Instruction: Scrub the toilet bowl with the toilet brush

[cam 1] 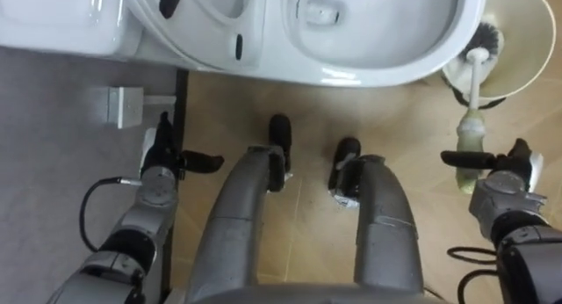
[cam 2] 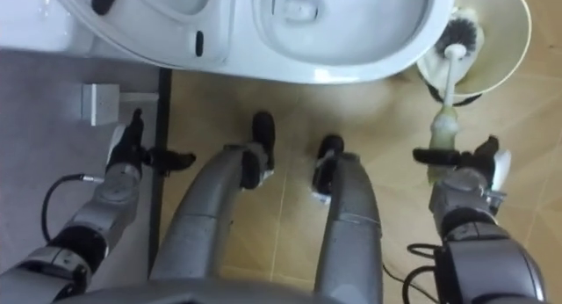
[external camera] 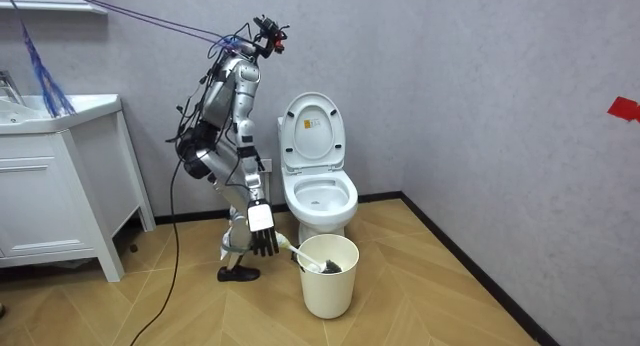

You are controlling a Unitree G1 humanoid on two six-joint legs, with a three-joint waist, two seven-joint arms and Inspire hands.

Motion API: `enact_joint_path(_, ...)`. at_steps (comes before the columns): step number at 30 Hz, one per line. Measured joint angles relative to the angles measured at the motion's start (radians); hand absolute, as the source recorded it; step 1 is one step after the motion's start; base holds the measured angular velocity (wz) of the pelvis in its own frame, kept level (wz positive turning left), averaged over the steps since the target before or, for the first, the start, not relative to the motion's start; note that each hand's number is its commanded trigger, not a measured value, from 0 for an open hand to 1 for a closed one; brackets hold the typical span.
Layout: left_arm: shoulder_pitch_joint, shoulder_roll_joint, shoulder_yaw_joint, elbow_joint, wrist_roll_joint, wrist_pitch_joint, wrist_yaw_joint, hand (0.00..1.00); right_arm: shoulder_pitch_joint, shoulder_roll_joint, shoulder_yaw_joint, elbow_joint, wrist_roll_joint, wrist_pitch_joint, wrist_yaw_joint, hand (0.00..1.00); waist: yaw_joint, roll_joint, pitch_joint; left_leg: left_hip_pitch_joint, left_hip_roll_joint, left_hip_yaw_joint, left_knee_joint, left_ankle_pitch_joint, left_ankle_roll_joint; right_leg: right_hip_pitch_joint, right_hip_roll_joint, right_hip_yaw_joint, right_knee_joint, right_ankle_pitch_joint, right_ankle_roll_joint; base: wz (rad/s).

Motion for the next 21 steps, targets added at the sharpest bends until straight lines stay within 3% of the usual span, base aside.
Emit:
enact_joint_path(11,-0.036,0.021,-0.063,-0.003,-0.017,0.0,0.019,0.0,-0.041,-0.007,0.037,0.001,0.014,0.009,0.0,0.0,0.013,0.011,0.002,-0.111,0.003,0.001,0.09,-0.009,-0.017,-0.114,-0.017,-0.002,0.115,-0.027,-0.028,0.05)
enact_joint_path(12,-0.036,0.023,-0.067,-0.003,-0.017,0.0,0.019,0.0,-0.045,-0.007,0.037,0.001,0.014,0.01,0.0,0.05,0.014,0.011,0.0021,-0.121,0.003,0.002,0.099,-0.009,-0.017,-0.126,-0.018,0.0,0.127,-0.03,-0.03,0.08)
enact_joint_path(13,-0.036,0.024,-0.072,-0.003,-0.016,0.001,0.019,0.0,-0.048,-0.007,0.039,0.001,0.014,0.01,0.002,0.63,0.014,0.011,0.0021,-0.13,0.001,0.003,0.108,-0.009,-0.016,-0.136,-0.021,0.0,0.14,-0.035,-0.032,0.07)
enact_joint_path(14,-0.036,0.025,-0.074,-0.003,-0.016,0.0,0.019,0.0,-0.048,-0.007,0.04,0.002,0.014,0.01,0.005,1.0,0.014,0.011,0.0021,-0.133,0.0,0.003,0.112,-0.009,-0.016,-0.14,-0.024,0.001,0.146,-0.037,-0.032,0.08)
enact_joint_path(21,-0.03,0.033,-0.076,0.0,-0.017,0.0,0.017,0.0,-0.05,-0.01,0.08,0.029,0.066,0.009,0.08,1.0,0.019,0.015,0.0047,-0.145,0.001,-0.011,0.171,-0.036,-0.025,-0.139,-0.026,-0.006,0.189,-0.062,-0.038,0.0)
